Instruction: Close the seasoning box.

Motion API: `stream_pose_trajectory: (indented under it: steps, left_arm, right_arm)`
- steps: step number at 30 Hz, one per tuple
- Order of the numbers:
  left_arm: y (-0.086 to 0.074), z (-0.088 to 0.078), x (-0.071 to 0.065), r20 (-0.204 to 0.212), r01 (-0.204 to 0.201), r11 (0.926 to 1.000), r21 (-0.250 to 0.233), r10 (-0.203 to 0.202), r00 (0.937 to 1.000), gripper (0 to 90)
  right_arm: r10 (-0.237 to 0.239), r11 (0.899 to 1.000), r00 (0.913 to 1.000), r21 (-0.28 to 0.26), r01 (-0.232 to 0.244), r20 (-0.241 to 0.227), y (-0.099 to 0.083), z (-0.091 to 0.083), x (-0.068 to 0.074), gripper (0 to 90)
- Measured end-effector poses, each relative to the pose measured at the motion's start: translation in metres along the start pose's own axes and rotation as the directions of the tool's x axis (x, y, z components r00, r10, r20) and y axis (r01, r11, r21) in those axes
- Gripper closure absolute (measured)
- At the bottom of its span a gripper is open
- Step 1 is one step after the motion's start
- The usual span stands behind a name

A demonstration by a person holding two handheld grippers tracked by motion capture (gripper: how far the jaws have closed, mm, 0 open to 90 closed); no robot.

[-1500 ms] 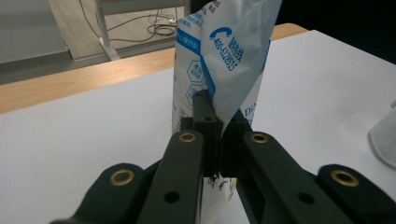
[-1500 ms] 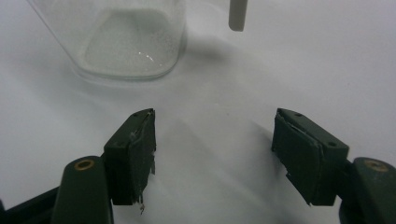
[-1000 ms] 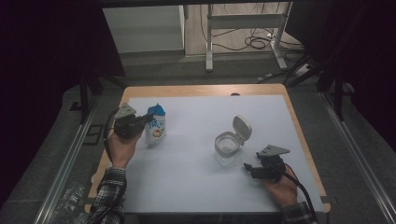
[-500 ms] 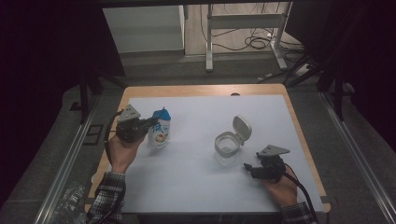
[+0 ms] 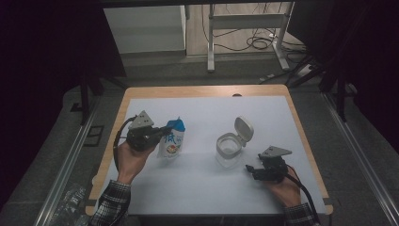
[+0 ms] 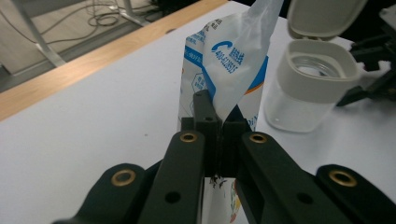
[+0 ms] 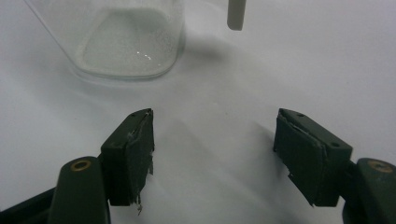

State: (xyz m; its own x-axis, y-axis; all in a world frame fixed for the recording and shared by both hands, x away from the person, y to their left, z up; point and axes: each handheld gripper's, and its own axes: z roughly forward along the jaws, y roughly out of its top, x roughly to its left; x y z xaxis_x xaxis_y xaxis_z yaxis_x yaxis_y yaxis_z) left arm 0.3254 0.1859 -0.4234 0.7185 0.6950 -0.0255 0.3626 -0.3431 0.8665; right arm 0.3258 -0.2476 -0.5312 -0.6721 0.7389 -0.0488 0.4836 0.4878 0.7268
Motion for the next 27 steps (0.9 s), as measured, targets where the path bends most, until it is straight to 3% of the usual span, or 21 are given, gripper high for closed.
stream_pose_trajectory:
  steps: [13, 18, 27]
  left_arm:
    - [0.007, 0.007, -0.023, 0.073, -0.034, 0.9988, 0.036, 0.032, 0.9968, 90.0]
    - [0.01, 0.011, -0.032, 0.104, -0.041, 0.9979, 0.051, 0.035, 0.9939, 90.0]
    - [0.015, 0.012, -0.047, 0.134, -0.044, 0.9974, 0.057, 0.036, 0.9903, 90.0]
  right_arm:
    - [0.016, 1.0, 0.9998, 0.005, -0.016, 0.013, 0.0, -0.002, 0.002, 29.8]
    - [0.042, 0.999, 0.999, -0.013, -0.042, -0.018, 0.0, -0.009, 0.007, 32.8]
    - [0.018, 0.998, 0.9953, -0.051, -0.023, -0.095, 0.001, -0.015, 0.033, 37.8]
